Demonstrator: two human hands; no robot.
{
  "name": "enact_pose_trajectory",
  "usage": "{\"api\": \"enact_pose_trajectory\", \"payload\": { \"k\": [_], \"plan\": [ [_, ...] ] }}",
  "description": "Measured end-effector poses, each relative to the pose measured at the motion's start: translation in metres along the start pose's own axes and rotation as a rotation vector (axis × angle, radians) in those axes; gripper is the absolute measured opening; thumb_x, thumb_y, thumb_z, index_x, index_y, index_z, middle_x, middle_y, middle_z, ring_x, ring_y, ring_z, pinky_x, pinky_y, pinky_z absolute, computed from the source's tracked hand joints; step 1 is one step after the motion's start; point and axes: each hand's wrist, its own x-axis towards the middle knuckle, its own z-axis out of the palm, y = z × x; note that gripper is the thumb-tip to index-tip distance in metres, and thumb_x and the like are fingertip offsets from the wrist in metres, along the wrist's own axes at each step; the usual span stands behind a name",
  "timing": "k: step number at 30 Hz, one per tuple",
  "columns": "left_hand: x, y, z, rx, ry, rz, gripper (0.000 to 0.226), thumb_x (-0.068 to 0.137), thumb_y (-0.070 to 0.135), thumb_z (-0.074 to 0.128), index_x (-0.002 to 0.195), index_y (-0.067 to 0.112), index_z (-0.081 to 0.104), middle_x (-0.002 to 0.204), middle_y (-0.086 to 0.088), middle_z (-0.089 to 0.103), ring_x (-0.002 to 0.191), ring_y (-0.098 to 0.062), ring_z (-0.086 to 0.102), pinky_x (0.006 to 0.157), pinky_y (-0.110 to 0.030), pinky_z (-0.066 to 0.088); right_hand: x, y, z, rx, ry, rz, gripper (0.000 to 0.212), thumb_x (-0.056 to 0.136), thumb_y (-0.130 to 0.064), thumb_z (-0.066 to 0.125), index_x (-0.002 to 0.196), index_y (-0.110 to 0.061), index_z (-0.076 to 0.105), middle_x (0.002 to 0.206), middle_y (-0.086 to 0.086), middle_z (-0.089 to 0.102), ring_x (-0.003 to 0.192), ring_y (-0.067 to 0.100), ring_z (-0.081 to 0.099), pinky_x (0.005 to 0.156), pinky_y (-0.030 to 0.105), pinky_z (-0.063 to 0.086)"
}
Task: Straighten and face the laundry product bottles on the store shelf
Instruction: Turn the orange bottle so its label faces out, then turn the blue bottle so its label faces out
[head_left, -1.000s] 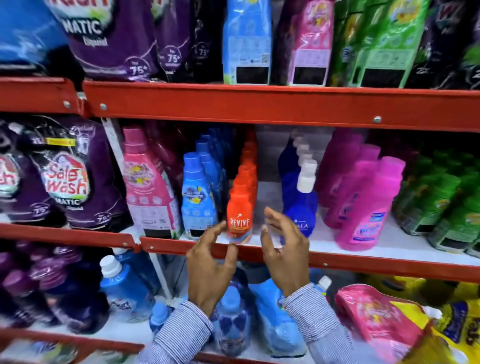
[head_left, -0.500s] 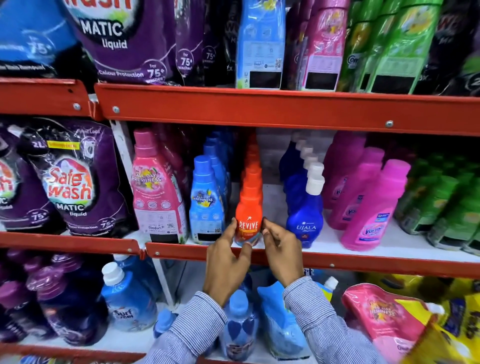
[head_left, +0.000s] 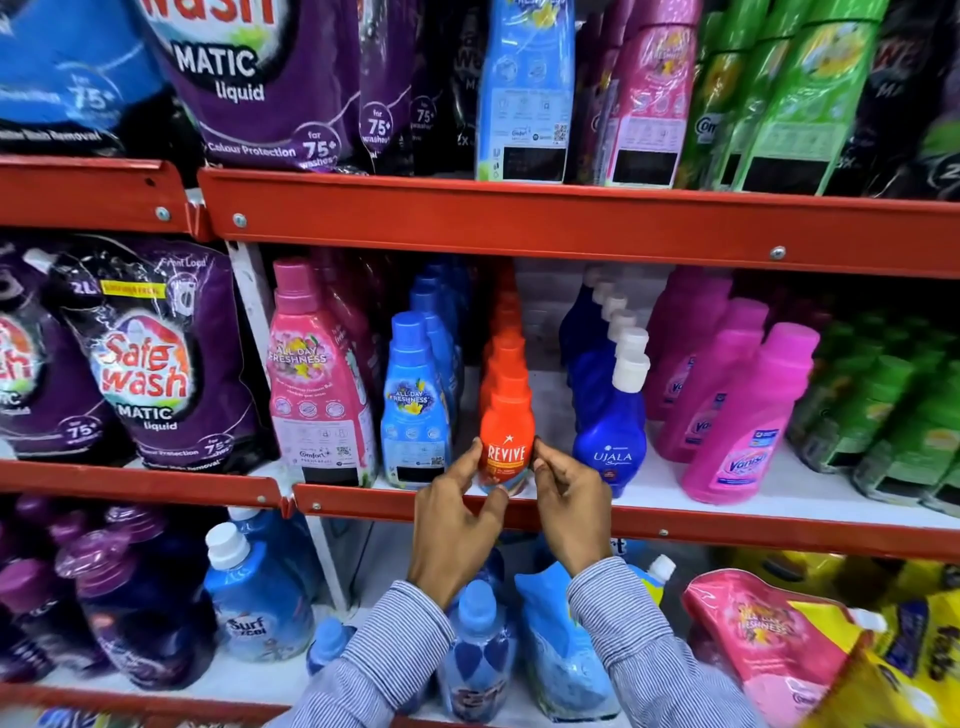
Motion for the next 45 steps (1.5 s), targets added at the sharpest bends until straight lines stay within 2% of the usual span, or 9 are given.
{"api": "enact_pose_trajectory", "payload": {
  "k": [7, 12, 17, 21, 23, 28, 33, 39, 45],
  "plan": [
    [-0.004, 0.0, 0.001, -0.033, 0.03, 0.004, 0.073, 0.078, 0.04, 0.064, 0.147, 0.02, 0.052, 0.143, 0.003, 0.063, 0.131, -0.01, 0.06, 0.114, -0.042, 0.05, -0.004, -0.001, -0.006, 0.084, 0.038, 0.021, 0.032, 0.09, -0.009, 0.059, 0.119, -0.019, 0.069, 0.112, -0.006, 0.073, 0.092, -0.016, 0.063, 0.086, 0.007, 0.049],
    [-0.021, 0.013, 0.017, -0.081, 0.208, 0.163, 0.044, 0.081, 0.031, 0.061, 0.124, 0.026, 0.069, 0.125, 0.016, 0.069, 0.117, 0.0, 0.065, 0.104, -0.024, 0.051, -0.017, 0.004, -0.038, 0.196, 0.252, 0.009, 0.029, 0.081, -0.003, 0.06, 0.086, -0.025, 0.077, 0.078, -0.009, 0.078, 0.075, 0.005, 0.073, 0.073, 0.018, 0.056],
    [-0.023, 0.031, 0.052, -0.154, 0.029, 0.113, 0.054, 0.076, 0.042, 0.057, 0.127, 0.027, 0.068, 0.119, 0.011, 0.073, 0.109, 0.001, 0.068, 0.099, -0.017, 0.053, -0.006, 0.019, -0.077, 0.162, 0.454, 0.025, 0.031, 0.081, 0.003, 0.061, 0.087, -0.026, 0.07, 0.078, -0.005, 0.076, 0.068, -0.001, 0.067, 0.068, 0.019, 0.056],
    [-0.011, 0.036, 0.076, -0.135, -0.119, -0.009, 0.085, 0.068, 0.054, 0.058, 0.146, 0.02, 0.052, 0.14, 0.004, 0.064, 0.127, -0.008, 0.061, 0.113, -0.035, 0.049, 0.009, 0.033, -0.09, 0.109, 0.26, 0.054, 0.04, 0.085, 0.005, 0.058, 0.121, -0.012, 0.062, 0.106, 0.005, 0.071, 0.083, -0.009, 0.065, 0.075, 0.002, 0.048],
    [-0.006, 0.037, 0.083, -0.137, -0.147, -0.018, 0.075, 0.068, 0.05, 0.06, 0.141, 0.031, 0.054, 0.134, 0.013, 0.065, 0.126, -0.005, 0.061, 0.114, -0.038, 0.048, 0.013, 0.037, -0.091, 0.08, 0.147, 0.056, 0.044, 0.087, 0.004, 0.057, 0.129, -0.01, 0.057, 0.115, 0.003, 0.069, 0.092, -0.007, 0.065, 0.082, 0.002, 0.047],
    [0.001, 0.037, 0.092, -0.198, -0.181, 0.0, 0.052, 0.074, 0.015, 0.061, 0.121, 0.038, 0.061, 0.118, 0.014, 0.075, 0.112, -0.003, 0.07, 0.104, -0.028, 0.055, 0.017, 0.041, -0.095, 0.058, 0.11, 0.037, 0.044, 0.087, 0.003, 0.056, 0.126, -0.016, 0.063, 0.114, -0.001, 0.072, 0.094, -0.007, 0.066, 0.084, 0.006, 0.049],
    [0.003, 0.039, 0.098, -0.254, -0.204, -0.009, 0.053, 0.076, 0.009, 0.061, 0.116, 0.044, 0.06, 0.108, 0.034, 0.074, 0.11, 0.002, 0.07, 0.097, -0.015, 0.053, 0.016, 0.043, -0.102, 0.114, 0.142, 0.019, 0.041, 0.087, 0.008, 0.053, 0.123, -0.009, 0.064, 0.119, -0.001, 0.068, 0.093, -0.023, 0.058, 0.082, 0.0, 0.044],
    [0.004, 0.036, 0.104, -0.234, -0.183, -0.02, 0.059, 0.073, 0.018, 0.067, 0.121, 0.051, 0.055, 0.104, 0.038, 0.073, 0.11, 0.0, 0.071, 0.098, -0.019, 0.054, 0.018, 0.049, -0.106, 0.134, 0.188, 0.005, 0.038, 0.087, 0.007, 0.056, 0.122, -0.006, 0.065, 0.119, 0.01, 0.07, 0.103, 0.004, 0.063, 0.08, 0.0, 0.046],
    [0.003, 0.034, 0.101, -0.24, -0.175, -0.03, 0.065, 0.081, 0.012, 0.074, 0.14, 0.029, 0.053, 0.128, 0.012, 0.071, 0.117, 0.002, 0.067, 0.104, -0.021, 0.052, 0.018, 0.048, -0.103, 0.176, 0.207, 0.031, 0.038, 0.085, 0.005, 0.06, 0.12, -0.009, 0.067, 0.106, 0.003, 0.074, 0.083, -0.013, 0.066, 0.076, 0.002, 0.048]
  ]
}}
